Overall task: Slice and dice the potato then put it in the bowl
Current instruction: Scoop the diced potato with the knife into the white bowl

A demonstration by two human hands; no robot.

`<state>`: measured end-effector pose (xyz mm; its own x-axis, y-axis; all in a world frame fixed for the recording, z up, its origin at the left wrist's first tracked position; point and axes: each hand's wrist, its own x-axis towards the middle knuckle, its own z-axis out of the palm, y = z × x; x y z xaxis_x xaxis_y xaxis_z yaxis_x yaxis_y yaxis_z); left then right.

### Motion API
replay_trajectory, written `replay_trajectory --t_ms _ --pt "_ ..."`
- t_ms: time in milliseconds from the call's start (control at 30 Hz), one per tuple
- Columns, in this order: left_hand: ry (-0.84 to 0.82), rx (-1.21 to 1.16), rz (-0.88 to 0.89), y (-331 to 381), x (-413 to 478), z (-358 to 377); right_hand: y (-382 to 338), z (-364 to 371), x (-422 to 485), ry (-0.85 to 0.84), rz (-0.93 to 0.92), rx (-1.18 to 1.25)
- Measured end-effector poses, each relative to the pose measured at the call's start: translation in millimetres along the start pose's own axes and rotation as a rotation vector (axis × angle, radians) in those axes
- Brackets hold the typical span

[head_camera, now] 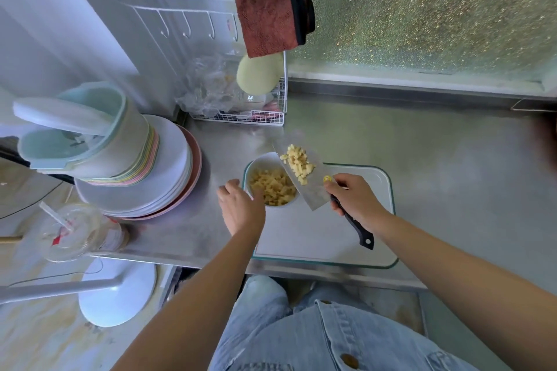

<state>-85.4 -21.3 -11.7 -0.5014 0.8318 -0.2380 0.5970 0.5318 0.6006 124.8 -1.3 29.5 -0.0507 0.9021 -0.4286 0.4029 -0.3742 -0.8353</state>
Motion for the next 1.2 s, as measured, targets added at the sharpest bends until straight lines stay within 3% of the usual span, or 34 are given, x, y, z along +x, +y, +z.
replay_trajectory --t_ms 67,100,167,233,367,667,867,967,1200 --pt "0.157 0.018 0.275 8.1 2.9 -3.5 -2.5 2.3 2.6 -0.001 -0.017 -0.054" --pt "0.146 0.009 0.434 15.1 6.6 -5.5 -4.6 4.0 3.8 -0.001 -0.023 -0.090" --pt "-0.007 0.018 0.721 29.6 17.1 -4.9 -8.5 7.5 6.2 -0.004 -0.033 -0.146" --pt "-0.180 0.048 0.860 42.8 25.2 -1.2 -12.2 10.8 8.7 -0.011 -0.034 -0.173" --pt "-0.315 0.095 0.862 39.1 35.6 3.9 -16.9 13.5 12.3 0.008 -0.030 -0.190" --pt "-0.241 0.123 0.758 5.8 28.3 -9.3 -13.5 10.0 13.0 0.034 -0.036 -0.153" --pt "-0.358 0.203 1.026 38.7 21.7 -5.1 -20.2 15.8 13.4 0.022 -0.028 -0.156" --pt "-0.398 0.286 1.065 29.2 22.1 -3.7 -20.3 14.1 14.1 0.041 -0.032 -0.094" --pt "-0.363 0.295 0.942 4.3 21.5 -14.1 -13.5 12.2 12.3 0.089 -0.024 -0.107"
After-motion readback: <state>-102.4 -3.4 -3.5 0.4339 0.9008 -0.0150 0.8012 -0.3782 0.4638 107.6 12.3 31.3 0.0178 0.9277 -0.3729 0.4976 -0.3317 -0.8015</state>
